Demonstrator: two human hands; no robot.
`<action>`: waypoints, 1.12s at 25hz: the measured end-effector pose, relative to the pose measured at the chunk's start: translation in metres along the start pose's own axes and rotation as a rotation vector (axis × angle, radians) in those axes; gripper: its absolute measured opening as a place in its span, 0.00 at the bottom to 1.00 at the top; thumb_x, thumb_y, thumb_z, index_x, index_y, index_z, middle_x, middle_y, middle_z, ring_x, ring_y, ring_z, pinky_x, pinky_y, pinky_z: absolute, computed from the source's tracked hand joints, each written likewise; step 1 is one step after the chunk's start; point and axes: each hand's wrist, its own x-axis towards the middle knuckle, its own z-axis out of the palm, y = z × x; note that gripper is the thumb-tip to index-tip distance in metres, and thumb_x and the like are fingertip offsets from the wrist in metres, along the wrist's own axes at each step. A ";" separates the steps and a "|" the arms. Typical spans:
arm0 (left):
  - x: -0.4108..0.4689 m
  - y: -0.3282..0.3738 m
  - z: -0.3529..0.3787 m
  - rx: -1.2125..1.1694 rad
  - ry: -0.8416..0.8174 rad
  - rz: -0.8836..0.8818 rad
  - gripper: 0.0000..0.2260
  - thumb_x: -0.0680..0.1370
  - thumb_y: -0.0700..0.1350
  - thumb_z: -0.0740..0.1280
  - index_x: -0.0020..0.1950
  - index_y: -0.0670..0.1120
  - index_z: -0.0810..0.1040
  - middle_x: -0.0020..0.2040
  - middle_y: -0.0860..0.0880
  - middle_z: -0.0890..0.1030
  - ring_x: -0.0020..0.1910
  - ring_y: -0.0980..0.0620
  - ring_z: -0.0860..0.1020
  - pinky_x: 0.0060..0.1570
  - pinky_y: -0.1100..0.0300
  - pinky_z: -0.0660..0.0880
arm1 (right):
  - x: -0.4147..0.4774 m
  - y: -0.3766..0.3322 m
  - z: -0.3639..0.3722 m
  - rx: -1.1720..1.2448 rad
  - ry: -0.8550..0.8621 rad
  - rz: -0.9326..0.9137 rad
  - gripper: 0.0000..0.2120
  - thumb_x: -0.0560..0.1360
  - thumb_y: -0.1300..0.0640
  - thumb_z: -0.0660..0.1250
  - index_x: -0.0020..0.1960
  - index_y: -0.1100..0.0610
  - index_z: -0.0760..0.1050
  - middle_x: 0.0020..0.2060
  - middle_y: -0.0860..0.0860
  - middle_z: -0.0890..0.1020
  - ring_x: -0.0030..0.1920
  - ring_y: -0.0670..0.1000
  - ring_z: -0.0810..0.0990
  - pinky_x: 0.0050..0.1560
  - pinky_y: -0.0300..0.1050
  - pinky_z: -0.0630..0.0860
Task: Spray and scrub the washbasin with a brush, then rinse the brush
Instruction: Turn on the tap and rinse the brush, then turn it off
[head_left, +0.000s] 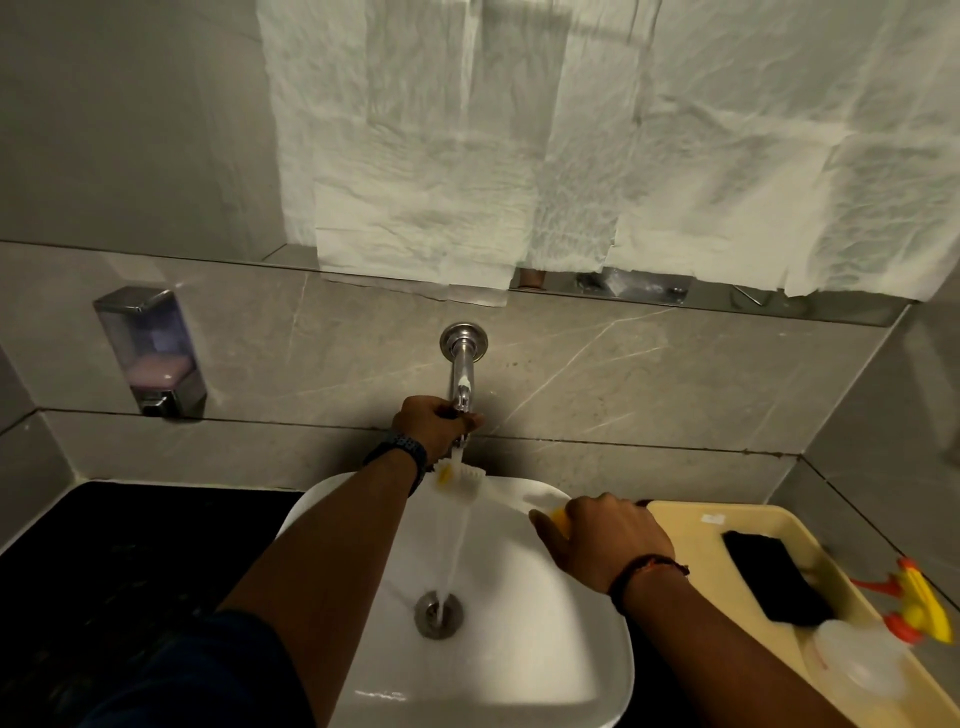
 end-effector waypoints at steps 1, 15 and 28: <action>-0.002 0.002 0.003 0.032 0.034 0.000 0.13 0.67 0.52 0.76 0.45 0.47 0.80 0.38 0.49 0.82 0.38 0.51 0.80 0.35 0.58 0.77 | 0.001 0.001 0.002 0.018 -0.008 0.013 0.28 0.72 0.29 0.50 0.39 0.51 0.74 0.39 0.53 0.83 0.38 0.55 0.80 0.36 0.44 0.72; -0.003 0.005 0.010 0.917 0.186 0.708 0.36 0.72 0.49 0.70 0.75 0.46 0.56 0.76 0.42 0.60 0.74 0.41 0.59 0.72 0.45 0.60 | -0.004 0.044 -0.006 0.068 0.130 0.115 0.28 0.70 0.28 0.47 0.34 0.50 0.70 0.39 0.55 0.83 0.40 0.58 0.81 0.35 0.47 0.67; -0.001 0.001 0.004 0.898 0.074 0.722 0.34 0.77 0.43 0.62 0.76 0.41 0.45 0.78 0.40 0.53 0.76 0.41 0.53 0.75 0.49 0.55 | -0.015 0.052 -0.009 -0.070 0.101 0.061 0.30 0.70 0.28 0.46 0.38 0.51 0.74 0.40 0.54 0.83 0.40 0.57 0.81 0.35 0.46 0.68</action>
